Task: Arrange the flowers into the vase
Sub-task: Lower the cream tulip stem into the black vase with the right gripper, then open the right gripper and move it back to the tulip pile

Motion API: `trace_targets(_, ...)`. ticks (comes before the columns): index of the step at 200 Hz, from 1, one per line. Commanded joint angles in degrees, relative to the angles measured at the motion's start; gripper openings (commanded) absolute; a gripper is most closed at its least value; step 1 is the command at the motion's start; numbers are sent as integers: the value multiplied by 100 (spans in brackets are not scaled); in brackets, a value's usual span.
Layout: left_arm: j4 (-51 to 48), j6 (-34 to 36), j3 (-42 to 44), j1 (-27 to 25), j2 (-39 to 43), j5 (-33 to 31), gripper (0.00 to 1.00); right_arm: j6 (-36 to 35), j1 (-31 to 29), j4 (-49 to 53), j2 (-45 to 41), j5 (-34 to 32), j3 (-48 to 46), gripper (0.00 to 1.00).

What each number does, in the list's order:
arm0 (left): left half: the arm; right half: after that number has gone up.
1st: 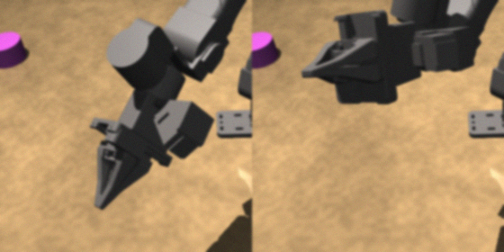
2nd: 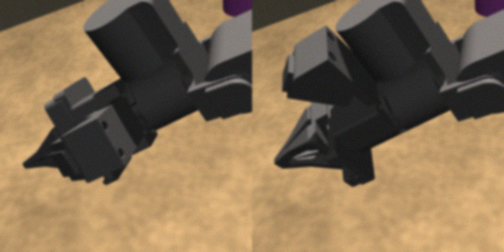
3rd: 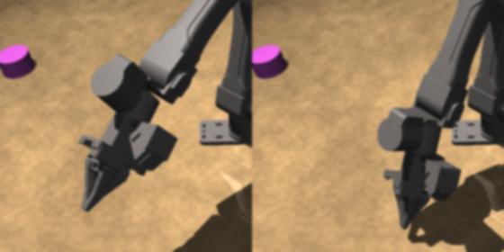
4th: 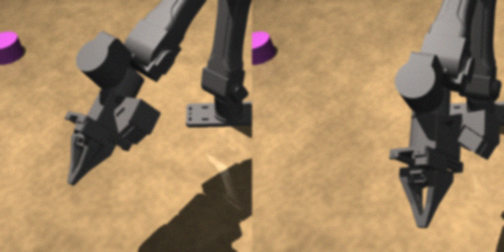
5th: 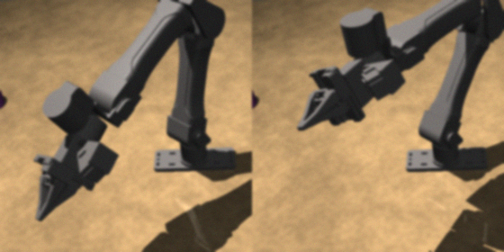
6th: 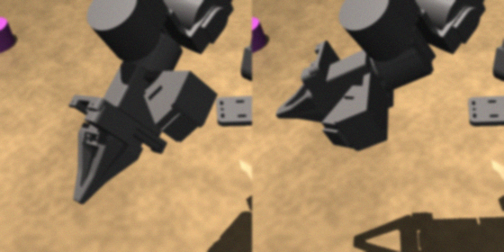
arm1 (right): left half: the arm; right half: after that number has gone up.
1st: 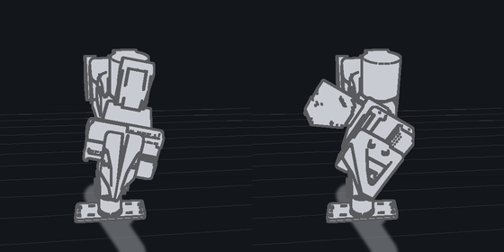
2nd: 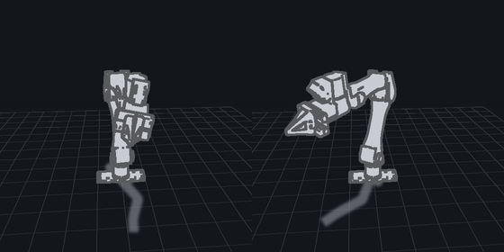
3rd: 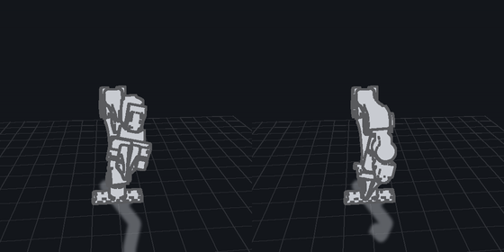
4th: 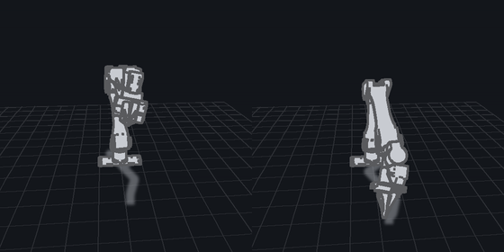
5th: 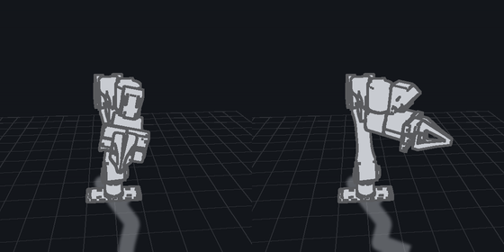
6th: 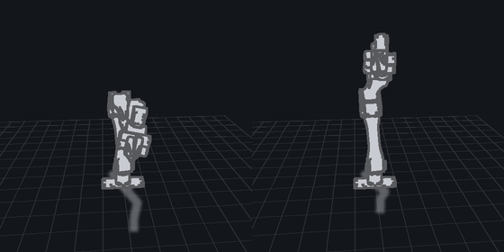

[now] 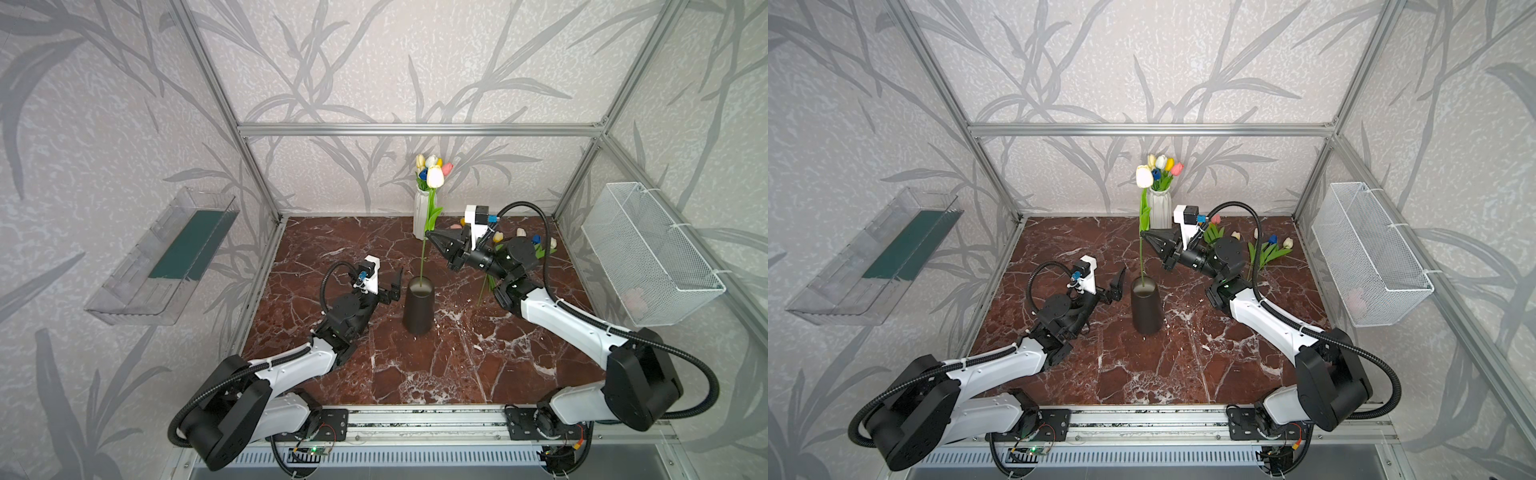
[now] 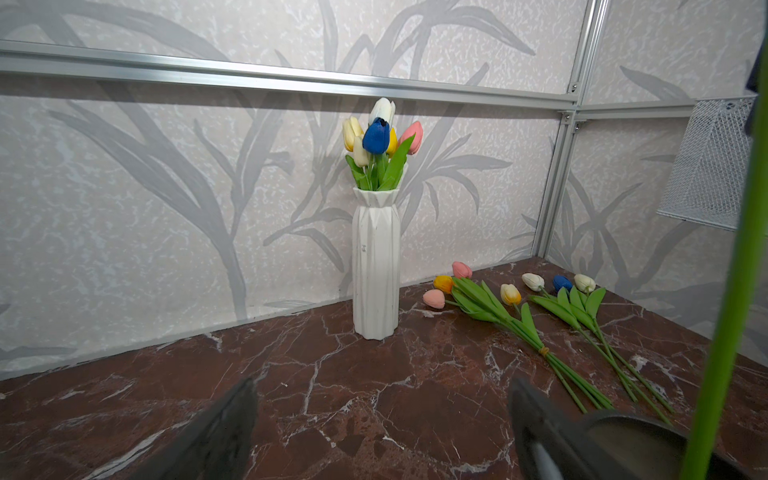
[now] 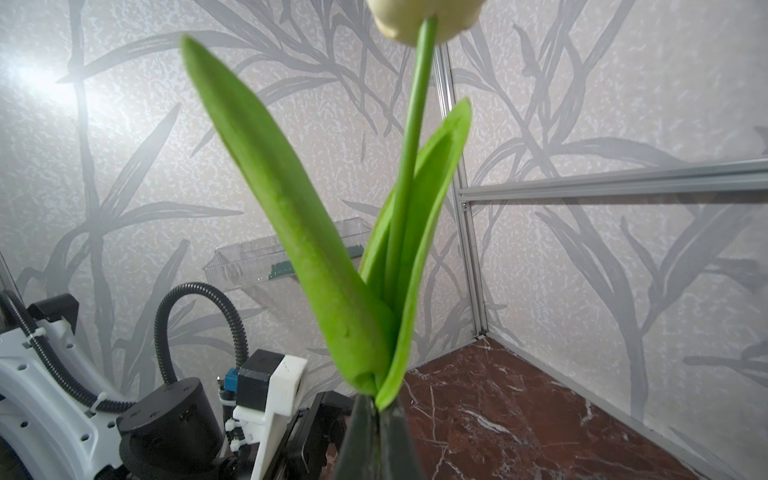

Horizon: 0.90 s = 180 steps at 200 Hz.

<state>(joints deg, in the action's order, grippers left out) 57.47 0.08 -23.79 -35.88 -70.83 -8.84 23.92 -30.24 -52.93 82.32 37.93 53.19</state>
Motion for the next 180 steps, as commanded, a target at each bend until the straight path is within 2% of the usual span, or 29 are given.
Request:
trace_targets(1, 162, 195, -92, 33, -18, 245, 93, -402, -90, -404, 80, 255, -313, 0)
trace_targets(23, 187, 431, -102, 28, 10, 216, 93, -808, -114, -313, 93, 737, -663, 2)
trace_targets(47, 40, 586, -141, 63, 40, 179, 93, -1211, -147, 181, 38, 867, -875, 7)
trace_targets(55, 28, 606, -154, 73, 38, 189, 93, -1300, -164, 365, 14, 953, -898, 12)
trace_targets(65, 31, 637, -163, 82, 19, 202, 93, -1411, -192, 586, -41, 992, -915, 23)
trace_targets(81, 56, 652, -169, 98, -12, 189, 93, -1699, -218, 1443, -210, 962, -795, 35)
trace_targets(101, 194, 656, -122, 108, -27, 153, 93, -2079, -219, 2378, -577, 442, -740, 52)
trace_targets(111, 241, 626, -80, 124, -23, 114, 93, -2238, -224, 2608, -776, 253, -755, 57)
trace_targets(129, 443, 578, 12, 173, -83, 84, 93, -2481, -186, 2982, -1208, 43, -788, 73)
trace_targets(158, 1076, 42, 233, 523, -184, 305, 94, -2823, -121, 3326, -1937, -32, -907, 87)
trace_targets(180, 1310, -63, 356, 643, -130, 320, 94, -2887, -46, 3488, -2483, -413, -994, 93)
